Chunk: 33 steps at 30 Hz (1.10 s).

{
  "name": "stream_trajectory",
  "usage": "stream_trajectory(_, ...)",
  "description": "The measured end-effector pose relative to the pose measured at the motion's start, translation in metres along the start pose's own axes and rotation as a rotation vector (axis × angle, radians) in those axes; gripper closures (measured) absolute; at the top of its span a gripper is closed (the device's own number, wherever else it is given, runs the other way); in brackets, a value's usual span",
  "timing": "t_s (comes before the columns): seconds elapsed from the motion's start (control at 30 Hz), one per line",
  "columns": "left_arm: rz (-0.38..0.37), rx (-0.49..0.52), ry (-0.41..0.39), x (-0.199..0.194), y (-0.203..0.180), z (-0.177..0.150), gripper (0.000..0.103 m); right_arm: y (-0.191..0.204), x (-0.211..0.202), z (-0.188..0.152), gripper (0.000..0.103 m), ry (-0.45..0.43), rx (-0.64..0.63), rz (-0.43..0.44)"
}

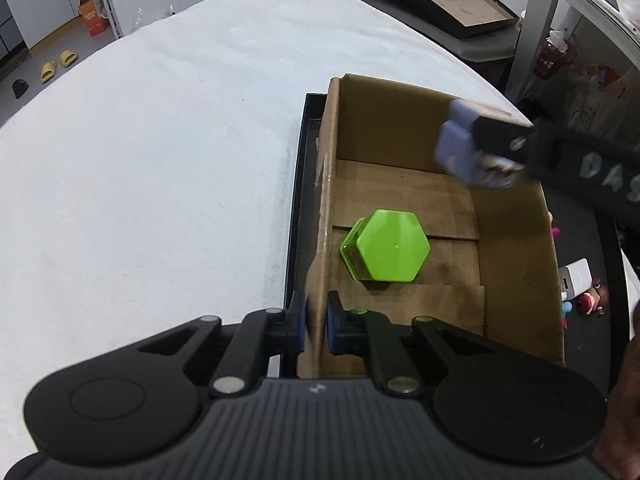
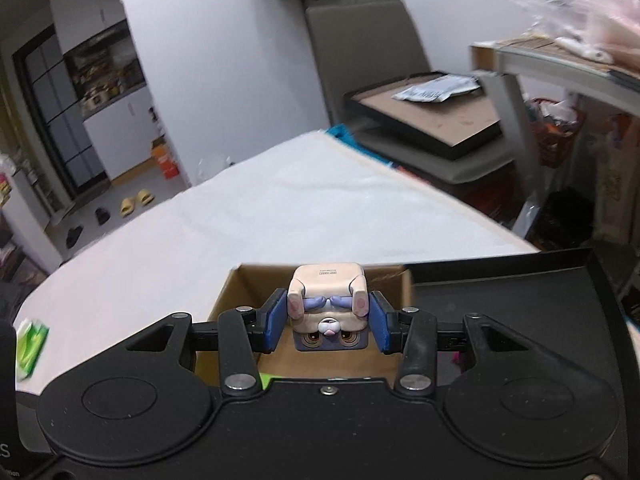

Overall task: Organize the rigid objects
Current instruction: 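Carry the white cube figure with the right gripper over the box while the left gripper grips the box wall, then lower the white cube figure into the box and open the right gripper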

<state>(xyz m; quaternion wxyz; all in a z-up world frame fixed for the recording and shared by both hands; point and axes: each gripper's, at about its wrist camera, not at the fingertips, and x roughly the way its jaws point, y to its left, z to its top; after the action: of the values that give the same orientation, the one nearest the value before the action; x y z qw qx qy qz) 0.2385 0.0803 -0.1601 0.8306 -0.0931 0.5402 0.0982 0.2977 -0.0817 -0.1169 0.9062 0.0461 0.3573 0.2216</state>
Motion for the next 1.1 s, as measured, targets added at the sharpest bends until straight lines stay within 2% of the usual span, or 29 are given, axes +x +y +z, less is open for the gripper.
stream_trajectory(0.5, -0.047, -0.026, 0.023, 0.003, 0.012, 0.003, 0.093, 0.037, 0.023, -0.01, 0.059, 0.13, -0.054, 0.115)
stream_trajectory(0.7, -0.044, -0.033, 0.026, 0.004, 0.013, 0.003, 0.093, 0.038, 0.015, -0.007, 0.055, 0.11, -0.052, 0.136)
stream_trajectory(0.93, -0.017, -0.021, 0.027, 0.003, 0.008, 0.005, 0.09, 0.035, 0.012, -0.008, 0.052, 0.105, -0.059, 0.099)
stream_trajectory(1.1, 0.018, -0.015, 0.04, 0.002, 0.003, 0.007, 0.089, 0.03, 0.005, -0.008, 0.042, 0.085, -0.056, 0.054)
